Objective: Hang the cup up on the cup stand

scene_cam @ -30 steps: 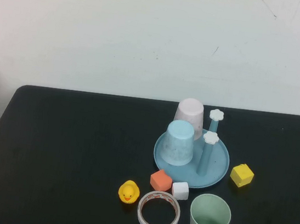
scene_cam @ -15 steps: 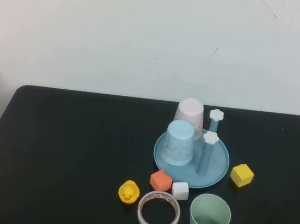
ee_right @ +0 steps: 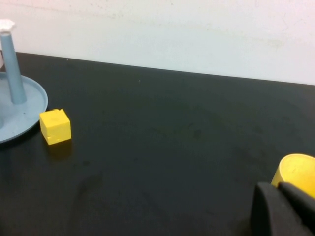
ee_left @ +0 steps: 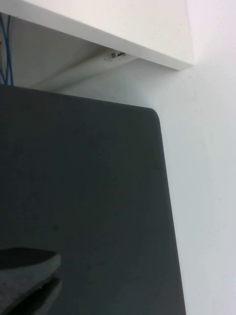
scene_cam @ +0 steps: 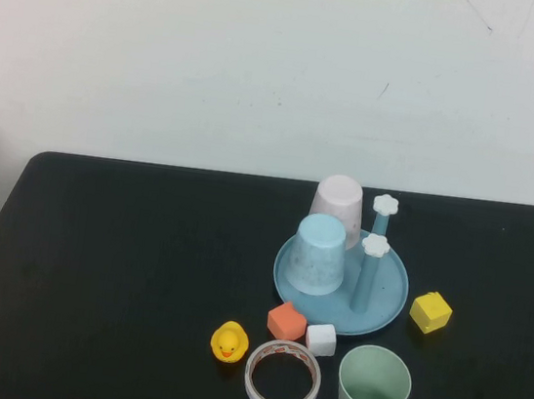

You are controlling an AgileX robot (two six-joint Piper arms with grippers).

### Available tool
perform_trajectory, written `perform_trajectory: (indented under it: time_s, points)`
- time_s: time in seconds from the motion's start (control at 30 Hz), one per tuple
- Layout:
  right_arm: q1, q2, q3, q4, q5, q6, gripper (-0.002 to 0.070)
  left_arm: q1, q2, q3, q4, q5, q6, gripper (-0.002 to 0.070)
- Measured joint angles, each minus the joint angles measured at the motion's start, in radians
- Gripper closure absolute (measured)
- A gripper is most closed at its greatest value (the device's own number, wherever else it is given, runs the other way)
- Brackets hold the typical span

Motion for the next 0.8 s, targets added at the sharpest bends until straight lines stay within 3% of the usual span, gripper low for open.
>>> perform_trajectory:
  time_s: [0.17,0.2,0.23,0.3,0.4,0.5,0.67,0.8]
  points:
    - [0.0,0.0,0.0,0.003,0.0,0.011,0.0676,0.0,0.0,0.0,-0.097,-0.004,-0.038,0.0678]
    - [0.0,0.0,0.0,0.014,-0.002,0.024,0.0676,0.0,0.0,0.0,-0.168,-0.011,-0.072,0.0678]
    - [0.0,0.0,0.0,0.077,-0.015,0.075,0.0676,0.0,0.0,0.0,-0.346,-0.026,-0.165,0.0678]
    - [0.0,0.0,0.002,0.188,-0.041,0.154,0.0676,0.0,0.0,0.0,-0.57,-0.059,-0.242,0.0678]
    - [0.0,0.0,0.006,0.381,-0.08,0.274,0.0676,0.0,0.0,0.0,-0.804,-0.105,-0.27,0.0678]
    - [0.0,0.0,0.006,0.523,-0.1,0.32,0.0676,0.0,0.0,0.0,-0.867,-0.144,-0.272,0.0678]
    - [0.0,0.0,0.006,0.567,-0.103,0.323,0.0676,0.0,0.0,0.0,-0.916,-0.186,-0.259,0.0678]
    - [0.0,0.0,0.006,0.57,-0.095,0.306,0.0676,0.0,0.0,-0.02,-0.92,-0.114,-0.079,0.0678]
